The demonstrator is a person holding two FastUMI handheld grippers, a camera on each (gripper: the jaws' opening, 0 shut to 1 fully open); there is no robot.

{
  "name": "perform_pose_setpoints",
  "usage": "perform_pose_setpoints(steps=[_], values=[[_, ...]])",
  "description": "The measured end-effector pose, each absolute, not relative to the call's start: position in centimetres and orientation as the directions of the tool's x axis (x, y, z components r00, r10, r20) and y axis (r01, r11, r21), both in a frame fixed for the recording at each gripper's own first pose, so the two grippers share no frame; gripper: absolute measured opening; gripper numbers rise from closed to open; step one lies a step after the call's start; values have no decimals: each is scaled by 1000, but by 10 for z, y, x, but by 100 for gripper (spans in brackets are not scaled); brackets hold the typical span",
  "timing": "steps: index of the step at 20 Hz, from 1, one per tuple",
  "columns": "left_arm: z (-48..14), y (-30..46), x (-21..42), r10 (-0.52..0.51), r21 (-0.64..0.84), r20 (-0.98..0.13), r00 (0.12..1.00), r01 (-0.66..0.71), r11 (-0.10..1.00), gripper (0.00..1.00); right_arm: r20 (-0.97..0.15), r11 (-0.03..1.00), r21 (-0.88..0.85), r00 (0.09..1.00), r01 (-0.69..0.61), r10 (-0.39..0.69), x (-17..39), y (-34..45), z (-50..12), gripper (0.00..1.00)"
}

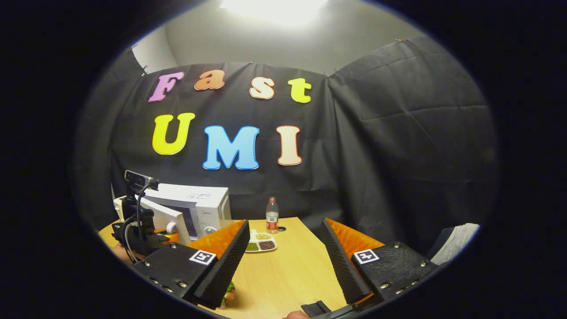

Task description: Open the microwave oven with the left hand, put the food in, and close the microwave oven.

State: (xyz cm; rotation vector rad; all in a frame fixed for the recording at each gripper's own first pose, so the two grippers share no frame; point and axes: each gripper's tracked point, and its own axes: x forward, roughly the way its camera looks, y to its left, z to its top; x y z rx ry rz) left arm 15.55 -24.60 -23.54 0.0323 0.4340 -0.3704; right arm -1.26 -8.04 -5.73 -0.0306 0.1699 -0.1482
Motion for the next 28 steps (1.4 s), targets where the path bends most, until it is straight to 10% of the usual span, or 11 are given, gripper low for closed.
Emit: perform_pose_setpoints(steps=[15,28], values=[[-229,-100,50,-119,22,-465,877,146,989,13,-134,984,49,975,-170,175,-17,4,-54,97],[-232,12,24,-151,13,-461,875,177,984,13,-122,984,42,977,-170,174,-34,105,-42,97]])
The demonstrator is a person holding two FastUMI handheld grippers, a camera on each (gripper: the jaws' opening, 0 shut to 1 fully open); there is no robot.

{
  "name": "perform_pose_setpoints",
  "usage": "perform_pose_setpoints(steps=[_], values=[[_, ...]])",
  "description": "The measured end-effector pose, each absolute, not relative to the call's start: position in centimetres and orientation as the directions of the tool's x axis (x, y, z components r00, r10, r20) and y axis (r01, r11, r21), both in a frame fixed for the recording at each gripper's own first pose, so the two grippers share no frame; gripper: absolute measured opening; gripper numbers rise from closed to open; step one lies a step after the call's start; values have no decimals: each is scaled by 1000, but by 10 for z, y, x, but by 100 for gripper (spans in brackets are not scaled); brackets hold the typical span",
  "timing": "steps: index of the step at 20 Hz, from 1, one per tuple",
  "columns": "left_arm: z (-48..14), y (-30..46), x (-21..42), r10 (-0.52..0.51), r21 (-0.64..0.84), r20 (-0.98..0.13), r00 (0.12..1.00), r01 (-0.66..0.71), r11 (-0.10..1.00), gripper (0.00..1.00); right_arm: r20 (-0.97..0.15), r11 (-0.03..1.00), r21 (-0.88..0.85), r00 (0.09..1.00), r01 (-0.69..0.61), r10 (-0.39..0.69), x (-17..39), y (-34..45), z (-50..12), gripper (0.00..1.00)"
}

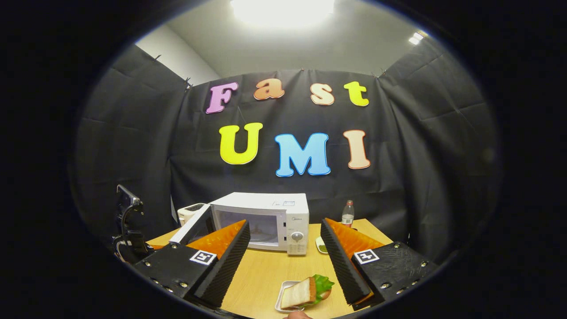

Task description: Open the microwave oven with the left hand, put the food in, and close the microwave oven.

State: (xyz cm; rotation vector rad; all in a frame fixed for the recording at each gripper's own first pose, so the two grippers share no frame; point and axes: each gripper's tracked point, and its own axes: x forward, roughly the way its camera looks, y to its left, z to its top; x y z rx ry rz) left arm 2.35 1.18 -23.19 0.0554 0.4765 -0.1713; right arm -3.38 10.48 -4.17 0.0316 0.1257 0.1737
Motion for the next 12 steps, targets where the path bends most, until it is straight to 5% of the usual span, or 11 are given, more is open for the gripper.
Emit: perform_pose_setpoints(steps=[8,11,12], values=[[-238,67,19,-160,-52,-463,872,153,987,16,-125,991,52,984,-121,127,-39,135,-42,97],[-240,85,13,-132,-51,-457,880,122,991,26,-131,992,56,984,-114,121,-36,138,-42,97],[-240,92,12,-118,-48,-456,882,108,993,21,-140,992,50,983,-113,119,-33,137,-44,97]])
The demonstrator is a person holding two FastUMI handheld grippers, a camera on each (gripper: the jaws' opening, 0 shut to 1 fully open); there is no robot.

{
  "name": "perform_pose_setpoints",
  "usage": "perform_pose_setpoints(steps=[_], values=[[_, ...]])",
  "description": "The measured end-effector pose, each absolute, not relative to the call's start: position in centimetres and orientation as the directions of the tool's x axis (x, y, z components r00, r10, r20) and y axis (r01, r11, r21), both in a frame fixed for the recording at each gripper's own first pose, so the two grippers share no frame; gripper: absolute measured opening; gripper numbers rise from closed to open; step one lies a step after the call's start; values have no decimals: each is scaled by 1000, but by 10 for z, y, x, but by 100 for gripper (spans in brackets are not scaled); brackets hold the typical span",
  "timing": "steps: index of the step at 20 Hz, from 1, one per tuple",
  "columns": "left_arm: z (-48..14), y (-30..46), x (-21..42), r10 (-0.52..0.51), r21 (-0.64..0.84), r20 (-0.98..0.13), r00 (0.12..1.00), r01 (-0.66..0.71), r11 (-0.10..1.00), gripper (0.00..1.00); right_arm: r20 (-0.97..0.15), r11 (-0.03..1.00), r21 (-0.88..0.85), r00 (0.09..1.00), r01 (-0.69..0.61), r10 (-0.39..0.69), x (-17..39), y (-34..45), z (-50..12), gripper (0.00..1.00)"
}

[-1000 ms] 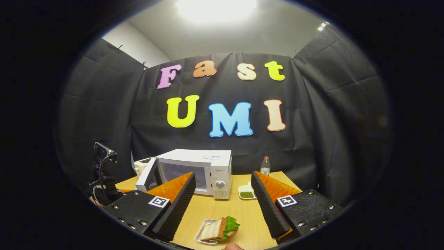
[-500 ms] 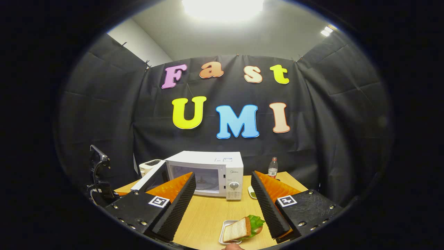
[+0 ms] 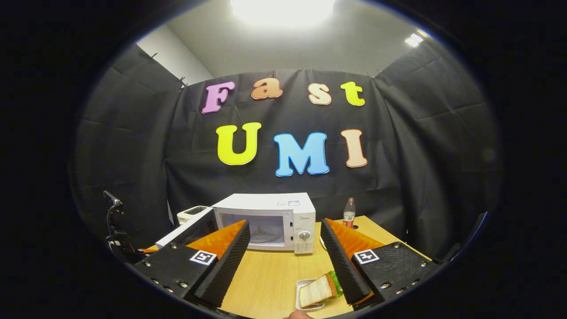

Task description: Open the microwave oven with the left hand, put the food in, and close the microwave oven.

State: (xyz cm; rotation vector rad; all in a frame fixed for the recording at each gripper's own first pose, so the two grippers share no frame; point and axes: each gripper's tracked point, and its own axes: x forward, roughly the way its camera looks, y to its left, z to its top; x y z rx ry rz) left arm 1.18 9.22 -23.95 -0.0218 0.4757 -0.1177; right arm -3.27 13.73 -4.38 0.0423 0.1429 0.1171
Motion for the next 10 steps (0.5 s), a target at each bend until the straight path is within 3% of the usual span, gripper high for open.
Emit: perform_pose_setpoints(steps=[2,3,4,6,10], values=[[-239,109,9,-81,-53,-462,883,64,997,25,-157,992,51,979,-119,126,-25,134,-49,97],[-239,116,5,-62,-49,-465,883,45,998,45,-163,992,54,979,-118,125,-20,130,-51,97],[-235,122,2,-42,-34,-461,887,29,999,43,-179,991,59,976,-117,125,-15,125,-54,97],[-211,134,-7,-2,-3,-412,911,1,1000,50,-236,990,76,963,-117,132,-5,113,-72,97],[-161,151,-20,74,14,-324,943,-73,997,96,-379,978,183,911,-98,162,11,90,-113,98]])
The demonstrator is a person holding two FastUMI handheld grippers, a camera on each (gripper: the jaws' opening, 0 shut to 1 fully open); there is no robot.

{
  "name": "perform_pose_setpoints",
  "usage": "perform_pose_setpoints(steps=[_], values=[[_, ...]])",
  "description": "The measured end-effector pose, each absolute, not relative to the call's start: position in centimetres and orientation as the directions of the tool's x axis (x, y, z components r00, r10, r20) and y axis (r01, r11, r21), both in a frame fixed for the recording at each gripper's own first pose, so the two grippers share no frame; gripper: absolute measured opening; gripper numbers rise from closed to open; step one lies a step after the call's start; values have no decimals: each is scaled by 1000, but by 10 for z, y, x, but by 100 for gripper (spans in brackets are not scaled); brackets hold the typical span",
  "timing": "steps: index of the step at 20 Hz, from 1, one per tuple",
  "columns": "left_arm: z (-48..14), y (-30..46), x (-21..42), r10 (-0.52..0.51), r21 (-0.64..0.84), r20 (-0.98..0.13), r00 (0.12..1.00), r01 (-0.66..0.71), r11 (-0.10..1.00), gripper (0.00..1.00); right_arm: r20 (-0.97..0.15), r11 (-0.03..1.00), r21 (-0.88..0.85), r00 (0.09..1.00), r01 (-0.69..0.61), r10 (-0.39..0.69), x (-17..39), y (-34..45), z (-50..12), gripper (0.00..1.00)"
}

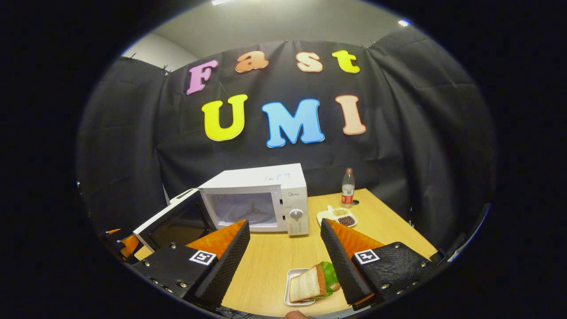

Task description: Open the microwave oven with the left hand, put the food in, and close the microwave oven.

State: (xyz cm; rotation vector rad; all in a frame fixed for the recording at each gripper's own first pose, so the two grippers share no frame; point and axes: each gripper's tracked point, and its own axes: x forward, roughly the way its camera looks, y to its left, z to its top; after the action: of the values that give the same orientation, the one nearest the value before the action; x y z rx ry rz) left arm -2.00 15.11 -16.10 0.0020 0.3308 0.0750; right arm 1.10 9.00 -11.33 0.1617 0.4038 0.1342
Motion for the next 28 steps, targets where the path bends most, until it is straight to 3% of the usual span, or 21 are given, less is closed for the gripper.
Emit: perform_pose_setpoints(steps=[10,16,21,22,23,25,27,28], values=[[-42,146,-44,171,10,-152,973,-172,985,100,-689,935,353,683,24,242,29,47,-235,96],[-38,123,-60,209,58,-146,967,-203,978,94,-792,929,368,530,19,303,2,38,-285,96],[-43,102,-76,226,62,-159,961,-219,974,100,-813,877,478,403,50,420,-19,56,-307,96],[-45,101,-78,233,60,-162,959,-227,972,99,-818,875,481,389,60,423,-18,56,-309,86],[-47,101,-80,242,55,-161,957,-236,970,98,-823,874,482,377,66,426,-23,55,-311,65],[-49,102,-82,251,45,-164,954,-247,968,100,-813,860,506,370,65,451,-24,59,-310,58],[-53,108,-81,262,37,-171,950,-260,965,100,-805,851,520,372,69,462,-22,60,-303,38],[-53,111,-78,268,31,-170,948,-266,963,100,-803,851,520,379,68,460,-21,60,-301,38]])
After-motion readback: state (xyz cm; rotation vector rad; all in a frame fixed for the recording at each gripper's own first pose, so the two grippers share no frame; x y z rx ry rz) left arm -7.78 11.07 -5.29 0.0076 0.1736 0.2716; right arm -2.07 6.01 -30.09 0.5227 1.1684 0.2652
